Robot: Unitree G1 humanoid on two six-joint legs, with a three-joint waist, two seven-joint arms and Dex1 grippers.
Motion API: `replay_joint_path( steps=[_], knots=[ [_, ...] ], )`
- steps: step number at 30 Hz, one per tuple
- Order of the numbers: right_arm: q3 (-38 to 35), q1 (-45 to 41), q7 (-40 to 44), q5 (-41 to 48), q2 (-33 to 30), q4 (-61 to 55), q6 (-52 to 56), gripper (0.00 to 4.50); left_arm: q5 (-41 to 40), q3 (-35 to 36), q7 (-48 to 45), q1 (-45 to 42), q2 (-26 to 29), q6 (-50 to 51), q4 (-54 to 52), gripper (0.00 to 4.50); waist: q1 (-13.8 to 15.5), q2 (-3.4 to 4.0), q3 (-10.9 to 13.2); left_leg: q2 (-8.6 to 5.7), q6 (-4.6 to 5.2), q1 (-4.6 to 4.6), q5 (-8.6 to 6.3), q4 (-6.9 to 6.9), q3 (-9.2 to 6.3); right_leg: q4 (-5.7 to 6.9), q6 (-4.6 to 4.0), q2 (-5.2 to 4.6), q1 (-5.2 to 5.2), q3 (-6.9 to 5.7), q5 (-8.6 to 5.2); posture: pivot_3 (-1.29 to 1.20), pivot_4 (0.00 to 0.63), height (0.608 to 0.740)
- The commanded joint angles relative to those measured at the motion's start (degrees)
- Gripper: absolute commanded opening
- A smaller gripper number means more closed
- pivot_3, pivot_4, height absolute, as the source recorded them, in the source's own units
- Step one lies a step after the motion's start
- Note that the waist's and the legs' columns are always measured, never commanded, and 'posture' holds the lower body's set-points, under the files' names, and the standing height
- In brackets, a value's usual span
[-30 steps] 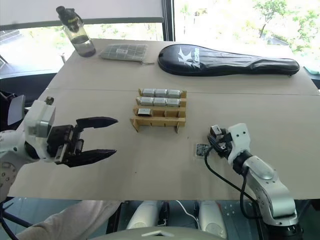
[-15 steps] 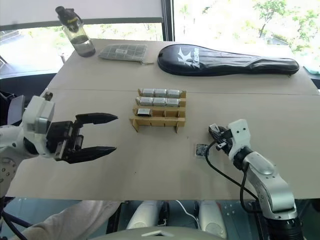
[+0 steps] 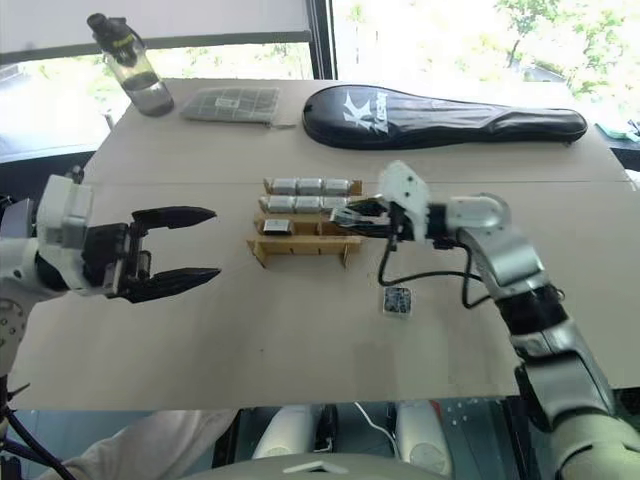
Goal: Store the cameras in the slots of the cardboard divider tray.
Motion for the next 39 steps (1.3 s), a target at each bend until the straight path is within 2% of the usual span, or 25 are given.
replay_joint_path(
  steps=[1, 4, 9, 13, 23, 33, 39],
  knots=[
    [1.18, -8.11, 4.54, -4.04, 4.40, 15.48, -11.63, 0.70, 4.34, 4.29, 2.27, 4.58, 0.87, -1.28, -0.50, 4.50, -0.04, 0.01, 0.00, 0.00, 0.00, -0.03, 0.00, -0.04, 0.01, -0.02, 0.00, -0.02, -0.03, 0.00, 0.00, 0.00, 0.150, 0.740],
    [0.68, -14.30, 8.08, -4.88, 9.03, 27.26, -18.49, 0.70, 4.08, 8.20, 3.29, 9.39, -0.11, -0.69, -2.82, 4.50, -0.15, 0.03, 0.03, -0.02, -0.02, -0.15, 0.00, -0.11, 0.02, -0.04, 0.00, -0.14, -0.14, -0.06, 0.00, 0.00, 0.150, 0.740],
    [-0.79, -19.22, 10.93, -5.66, 13.84, 37.81, -22.82, 0.70, 3.72, 10.62, 5.35, 12.86, -1.34, -0.66, -4.95, 4.50, 0.13, 0.08, 0.06, -0.10, -0.04, -0.32, 0.00, -0.08, -0.20, -0.09, 0.00, -0.44, -0.15, -0.38, 0.00, 0.00, 0.150, 0.740],
    [-0.75, -20.92, 11.90, -7.58, 15.20, 43.66, -25.47, 0.70, 3.59, 11.12, 5.71, 14.50, -2.54, -1.22, -6.34, 4.50, 0.03, 0.09, 0.06, -0.14, -0.05, -0.31, 0.00, -0.03, -0.19, -0.05, 0.00, -0.74, -0.13, -0.43, 0.01, 0.00, 0.150, 0.740],
    [-1.93, -23.32, 8.13, -12.46, 16.56, 52.82, -26.15, 0.70, 3.08, 10.92, 5.91, 15.00, -4.29, -2.29, -6.85, 4.50, -1.09, 0.19, 0.12, -0.13, -0.17, -0.27, 0.07, -0.05, -0.27, 0.04, -0.02, -0.79, -0.13, -0.33, 0.02, 0.00, 0.150, 0.740],
    [-3.53, -24.73, 9.29, -14.40, 18.76, 57.59, -17.29, 0.70, 3.77, 10.76, 6.00, 15.19, -4.39, -2.92, -6.33, 4.50, -1.14, 0.21, 0.13, -0.15, -0.18, -0.30, 0.06, -0.10, -0.32, 0.00, -0.04, -0.89, -0.14, -0.32, 0.02, 0.00, 0.150, 0.740],
    [-6.11, -25.09, 7.15, -14.59, 18.76, 58.34, -16.00, 3.28, 3.50, 10.13, 6.40, 15.06, -4.77, -3.06, -6.80, 4.50, -1.45, 0.22, 0.13, -0.16, -0.19, -0.32, 0.06, -0.11, -0.39, -0.01, -0.06, -0.97, -0.14, -0.36, 0.01, 0.00, 0.150, 0.740]
  ],
)
